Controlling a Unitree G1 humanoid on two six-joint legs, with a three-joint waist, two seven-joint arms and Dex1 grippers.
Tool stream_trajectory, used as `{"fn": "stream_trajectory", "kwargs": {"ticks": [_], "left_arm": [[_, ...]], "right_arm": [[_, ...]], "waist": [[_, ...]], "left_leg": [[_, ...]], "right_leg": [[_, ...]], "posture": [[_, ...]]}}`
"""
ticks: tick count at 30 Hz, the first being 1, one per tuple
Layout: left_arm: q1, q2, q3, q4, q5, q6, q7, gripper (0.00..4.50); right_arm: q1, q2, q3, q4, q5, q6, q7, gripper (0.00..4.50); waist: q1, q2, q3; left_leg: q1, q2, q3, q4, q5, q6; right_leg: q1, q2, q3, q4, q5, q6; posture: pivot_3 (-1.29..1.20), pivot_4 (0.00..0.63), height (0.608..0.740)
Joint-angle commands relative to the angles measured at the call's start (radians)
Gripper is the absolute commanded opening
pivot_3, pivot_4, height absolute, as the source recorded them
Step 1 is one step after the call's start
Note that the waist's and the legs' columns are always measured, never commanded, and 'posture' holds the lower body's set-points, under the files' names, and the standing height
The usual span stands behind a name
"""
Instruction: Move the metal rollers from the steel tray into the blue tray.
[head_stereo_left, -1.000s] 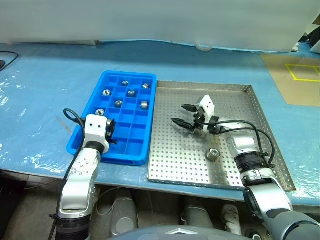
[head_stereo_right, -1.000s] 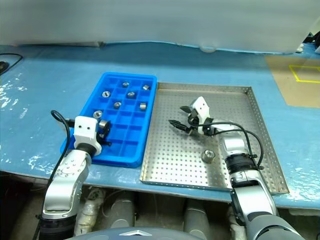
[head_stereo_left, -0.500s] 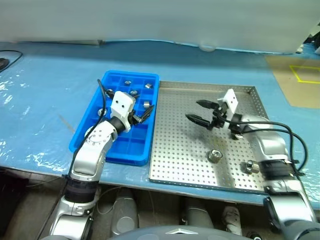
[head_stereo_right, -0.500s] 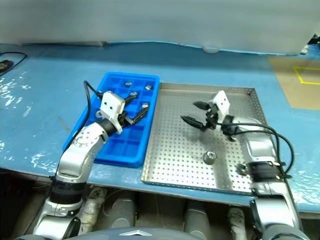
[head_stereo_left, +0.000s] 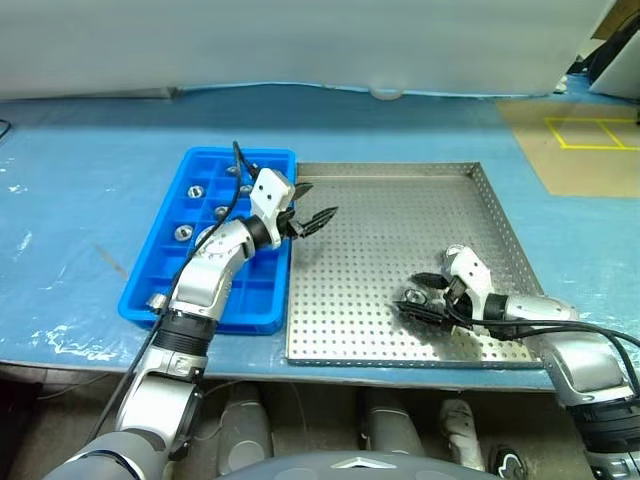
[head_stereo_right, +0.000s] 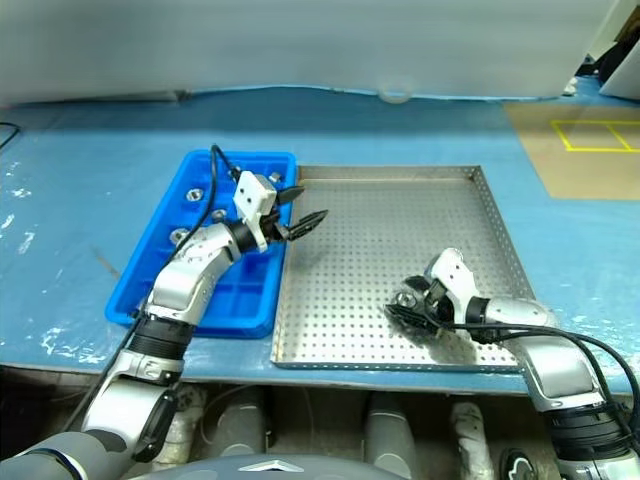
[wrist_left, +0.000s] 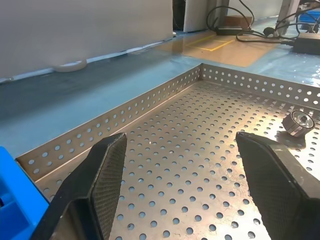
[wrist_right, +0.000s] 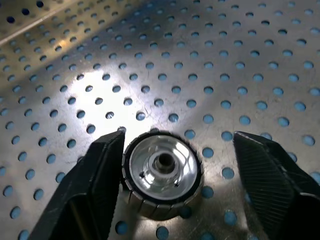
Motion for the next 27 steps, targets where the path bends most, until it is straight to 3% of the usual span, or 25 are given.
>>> {"fn": "stream_trajectory", "kwargs": {"ticks": [1,3,4,10,18,27], "left_arm": [[-0.013,0.007,0.013,-0.014,0.012,-0.038,0.024,3.65],[-0.009,0.005,0.034,-0.014,0.015,-0.042,0.06,3.65],[-0.006,0.006,0.046,-0.011,0.026,-0.049,0.09,3.65],[0.049,-0.002,0.119,-0.088,0.03,-0.04,0.235,3.65],[0.211,0.013,0.206,-0.29,0.059,0.019,0.419,3.65],[0.377,0.024,0.297,-0.493,0.084,0.095,0.56,3.65]], "right_arm": [[-0.009,0.0,-0.005,-0.008,0.016,-0.002,0.006,2.5],[-0.045,0.018,-0.024,-0.005,0.059,0.012,0.016,1.78],[-0.079,0.038,-0.041,-0.007,0.099,0.026,0.019,1.66],[-0.335,0.162,-0.046,0.06,0.201,0.05,0.012,1.66],[-0.628,0.357,0.141,0.428,0.013,-0.134,-0.008,1.66],[-0.89,0.567,0.182,0.846,-0.087,-0.285,0.0,1.66]], "waist": [[-0.001,0.0,0.0],[-0.001,0.0,0.0],[-0.001,0.0,0.0],[0.004,0.0,0.0],[0.045,0.0,0.0],[0.106,0.0,0.0]], "left_leg": [[0.0,0.0,0.0,0.0,0.0,0.0],[0.0,0.0,0.0,0.0,0.0,0.0],[0.0,0.0,0.0,0.0,0.0,0.0],[0.0,0.0,0.0,0.002,0.0,0.0],[-0.004,0.001,-0.001,0.001,0.0,0.0],[-0.006,0.001,-0.004,0.0,0.001,-0.001]], "right_leg": [[0.0,0.0,0.0,0.0,0.001,-0.001],[0.0,0.0,0.0,0.0,0.004,-0.006],[0.0,0.0,0.0,0.0,0.004,-0.006],[-0.001,0.0,0.0,0.004,0.004,-0.007],[-0.003,0.0,-0.003,0.004,0.004,-0.009],[-0.004,-0.001,-0.006,0.004,0.004,-0.009]], "posture": [[-0.14,0.15,0.74],[-0.13,0.15,0.74],[-0.11,0.15,0.74],[0.01,0.15,0.74],[0.23,0.15,0.74],[0.44,0.15,0.74]]}}
